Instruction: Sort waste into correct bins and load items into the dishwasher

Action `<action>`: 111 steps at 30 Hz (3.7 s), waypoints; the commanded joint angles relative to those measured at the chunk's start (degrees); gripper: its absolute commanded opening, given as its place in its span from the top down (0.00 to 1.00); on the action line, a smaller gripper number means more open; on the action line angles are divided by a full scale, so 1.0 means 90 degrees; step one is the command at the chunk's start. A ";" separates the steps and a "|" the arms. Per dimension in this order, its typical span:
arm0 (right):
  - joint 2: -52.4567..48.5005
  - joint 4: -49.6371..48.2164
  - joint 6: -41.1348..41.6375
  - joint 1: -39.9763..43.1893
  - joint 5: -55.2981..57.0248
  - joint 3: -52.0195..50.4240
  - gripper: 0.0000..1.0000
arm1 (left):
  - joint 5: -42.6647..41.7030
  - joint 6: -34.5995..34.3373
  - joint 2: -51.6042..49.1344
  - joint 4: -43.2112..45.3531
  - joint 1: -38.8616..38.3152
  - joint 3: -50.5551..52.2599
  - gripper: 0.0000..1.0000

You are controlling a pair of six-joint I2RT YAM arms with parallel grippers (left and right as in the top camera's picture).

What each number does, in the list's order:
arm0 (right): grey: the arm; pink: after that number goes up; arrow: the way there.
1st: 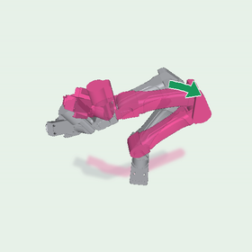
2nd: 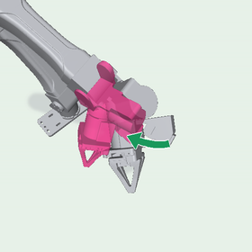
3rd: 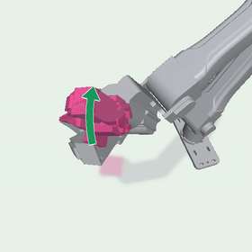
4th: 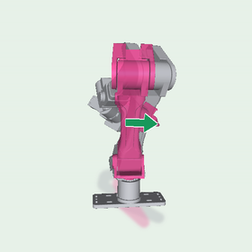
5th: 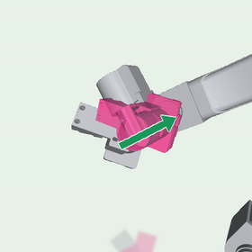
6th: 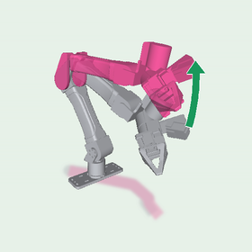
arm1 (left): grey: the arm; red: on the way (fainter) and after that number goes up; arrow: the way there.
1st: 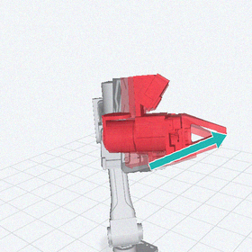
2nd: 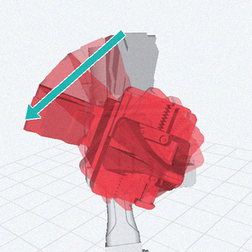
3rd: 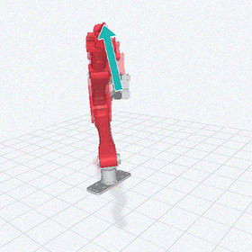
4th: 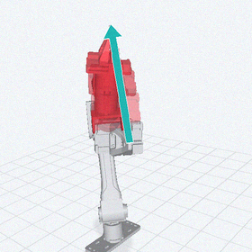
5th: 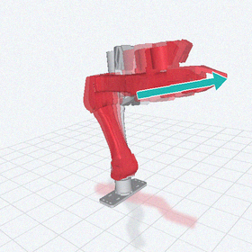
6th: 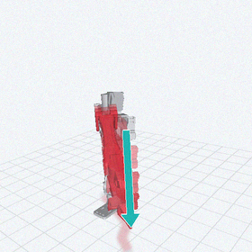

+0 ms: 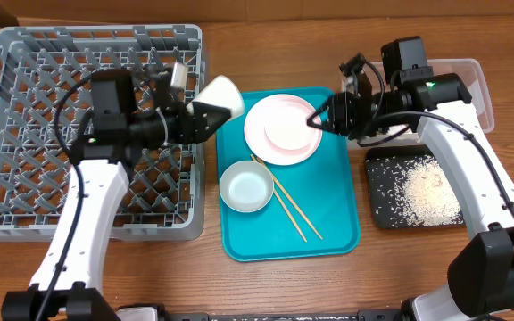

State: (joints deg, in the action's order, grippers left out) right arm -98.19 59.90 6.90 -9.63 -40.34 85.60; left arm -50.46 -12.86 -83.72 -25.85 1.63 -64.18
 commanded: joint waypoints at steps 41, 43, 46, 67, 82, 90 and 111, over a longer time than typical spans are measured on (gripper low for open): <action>0.1188 0.1549 -0.0104 0.0005 0.2807 0.0078 0.49 | 0.6411 -0.0770 0.1263 -0.3415 0.1790 -0.0102 0.96; 0.1188 0.1552 -0.0104 0.0005 0.2810 0.0078 0.49 | 0.6229 -0.0792 0.1129 -0.3424 0.1792 -0.0102 0.96; 0.1188 0.1552 -0.0107 0.0005 0.2807 0.0078 0.49 | 0.6074 -0.0794 0.0869 -0.3495 0.1807 -0.0102 0.96; 0.1188 0.1571 -0.0107 0.0005 0.2810 0.0073 0.49 | 0.5770 -0.1001 -0.0066 -0.3128 0.2455 -0.0102 0.96; 0.1188 0.1600 -0.0104 0.0000 0.2807 0.0073 0.48 | 0.5770 -0.0913 -0.0585 -0.2841 0.2460 -0.0102 0.43; 0.1188 0.1717 -0.0109 0.0000 0.2812 0.0073 0.48 | 0.5790 -0.0712 -0.0585 -0.2591 0.2460 -0.0265 0.04; 0.1188 0.1712 -0.0109 0.0000 0.2812 0.0073 0.48 | 0.5319 -0.0544 -0.0413 -0.4862 0.1926 -0.1207 0.92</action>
State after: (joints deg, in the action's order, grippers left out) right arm -87.77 75.55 5.98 -9.65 -15.42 85.58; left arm -1.34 -17.96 -88.51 -69.10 19.90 -75.59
